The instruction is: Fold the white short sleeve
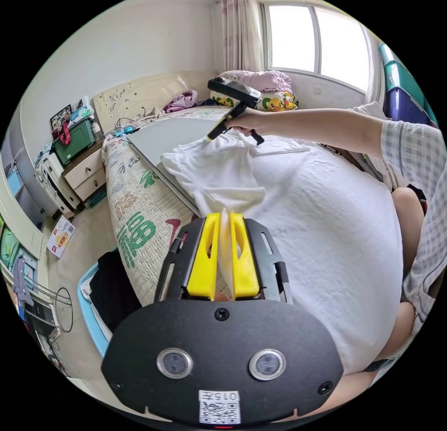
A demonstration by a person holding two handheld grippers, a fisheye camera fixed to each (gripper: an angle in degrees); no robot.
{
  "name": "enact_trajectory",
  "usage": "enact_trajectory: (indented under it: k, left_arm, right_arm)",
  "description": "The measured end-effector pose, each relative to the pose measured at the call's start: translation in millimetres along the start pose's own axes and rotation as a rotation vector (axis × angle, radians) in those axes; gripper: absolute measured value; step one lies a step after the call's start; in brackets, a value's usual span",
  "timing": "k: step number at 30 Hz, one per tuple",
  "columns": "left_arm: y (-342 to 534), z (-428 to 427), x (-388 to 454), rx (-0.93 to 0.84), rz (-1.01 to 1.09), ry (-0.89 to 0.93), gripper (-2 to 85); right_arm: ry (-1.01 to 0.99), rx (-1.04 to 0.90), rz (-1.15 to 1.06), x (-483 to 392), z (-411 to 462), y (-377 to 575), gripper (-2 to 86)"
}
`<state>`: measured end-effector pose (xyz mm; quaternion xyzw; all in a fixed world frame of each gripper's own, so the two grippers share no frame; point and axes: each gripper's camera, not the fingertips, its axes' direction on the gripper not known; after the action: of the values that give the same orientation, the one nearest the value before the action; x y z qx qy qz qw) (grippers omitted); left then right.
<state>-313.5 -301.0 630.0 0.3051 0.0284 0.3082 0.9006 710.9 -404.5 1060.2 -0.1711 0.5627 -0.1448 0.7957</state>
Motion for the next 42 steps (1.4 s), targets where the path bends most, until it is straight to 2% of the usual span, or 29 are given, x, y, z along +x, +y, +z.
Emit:
enact_trajectory:
  k: [6,11,14,16,19,21,25,29,31,34,37,42]
  left_arm:
    - [15,-15,-23,0.102,-0.075,0.003,1.2]
    - [17,-7,-36,0.084,-0.088,0.023,1.2]
    - [17,-3,-37,0.078,-0.059,0.016,1.3]
    - [18,-1,-43,0.082,-0.063,0.021,1.5]
    - [23,-2,-56,0.119,-0.093,0.041,1.9]
    - [28,-4,-67,0.15,-0.131,0.052,2.3]
    - [36,-1,-93,0.188,-0.243,0.059,4.3]
    - [31,4,-113,0.19,-0.382,0.034,5.5]
    - [0,-2,-125,0.237,-0.391,0.046,5.2]
    - [-74,25,-137,0.119,-0.312,-0.024,7.2]
    - [-148,90,-150,-0.041,-0.27,0.085,9.0]
    - [-199,188,-168,-0.233,-0.354,0.037,8.1]
  right_arm:
    - [0.149,-0.042,-0.029,2,8,-23,0.4]
    - [0.104,-0.042,-0.017,23,-9,-24,6.1]
    - [-0.028,0.049,-0.027,46,-48,-6,7.6]
    - [-0.242,0.051,-0.053,60,-73,21,9.2]
    - [-0.45,0.066,-0.067,66,-89,61,10.3]
    - [-0.495,0.067,-0.043,69,-89,79,10.6]
    - [-0.457,0.119,0.035,87,-89,100,10.7]
    - [-0.544,0.063,-0.059,103,-92,100,10.5]
    - [-0.601,0.085,-0.006,123,-90,105,8.6]
    - [-0.706,0.035,-0.027,136,-84,105,7.0]
    - [-0.671,0.021,-0.08,140,-90,108,6.3]
    - [-0.654,0.022,-0.105,149,-96,113,4.3]
